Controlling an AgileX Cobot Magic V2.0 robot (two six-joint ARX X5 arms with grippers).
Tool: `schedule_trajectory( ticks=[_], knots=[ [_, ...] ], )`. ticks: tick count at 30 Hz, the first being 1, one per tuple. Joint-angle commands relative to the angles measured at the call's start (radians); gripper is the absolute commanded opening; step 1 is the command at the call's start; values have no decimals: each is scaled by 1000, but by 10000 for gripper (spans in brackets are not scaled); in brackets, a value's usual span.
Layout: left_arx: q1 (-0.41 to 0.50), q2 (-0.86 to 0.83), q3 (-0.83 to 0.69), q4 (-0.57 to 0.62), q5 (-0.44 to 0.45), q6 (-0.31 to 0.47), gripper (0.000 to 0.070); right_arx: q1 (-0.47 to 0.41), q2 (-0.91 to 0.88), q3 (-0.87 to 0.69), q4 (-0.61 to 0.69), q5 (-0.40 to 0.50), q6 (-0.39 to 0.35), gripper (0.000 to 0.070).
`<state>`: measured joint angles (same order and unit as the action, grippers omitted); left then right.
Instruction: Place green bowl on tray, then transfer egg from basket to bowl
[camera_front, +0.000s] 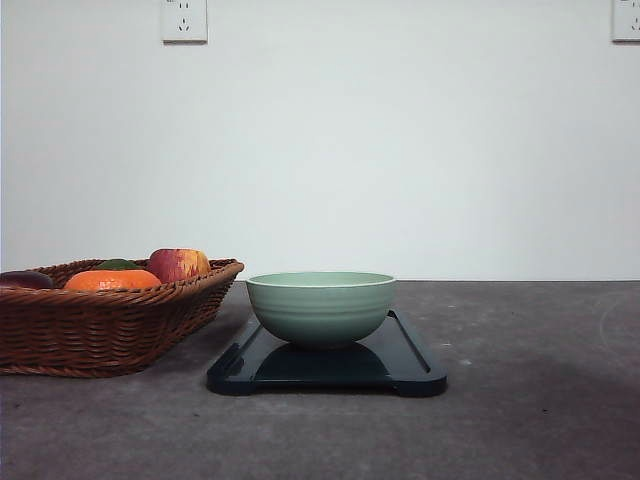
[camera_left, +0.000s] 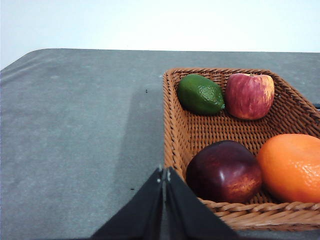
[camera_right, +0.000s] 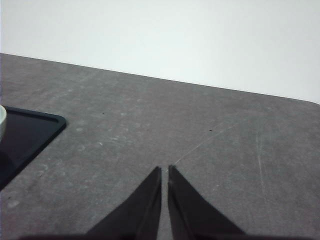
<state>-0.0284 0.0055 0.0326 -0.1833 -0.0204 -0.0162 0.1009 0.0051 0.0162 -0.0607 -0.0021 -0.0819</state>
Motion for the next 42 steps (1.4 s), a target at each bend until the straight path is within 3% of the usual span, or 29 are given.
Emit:
schedule_trajectory(
  ticks=[1,42],
  knots=[
    [0,-1,-19,-5,1,1,0,0,-2,-4,12,2,-5,15],
    [0,-2,-19,-5,1,1,0,0,-2,-4,15,3,-5,15]
  ],
)
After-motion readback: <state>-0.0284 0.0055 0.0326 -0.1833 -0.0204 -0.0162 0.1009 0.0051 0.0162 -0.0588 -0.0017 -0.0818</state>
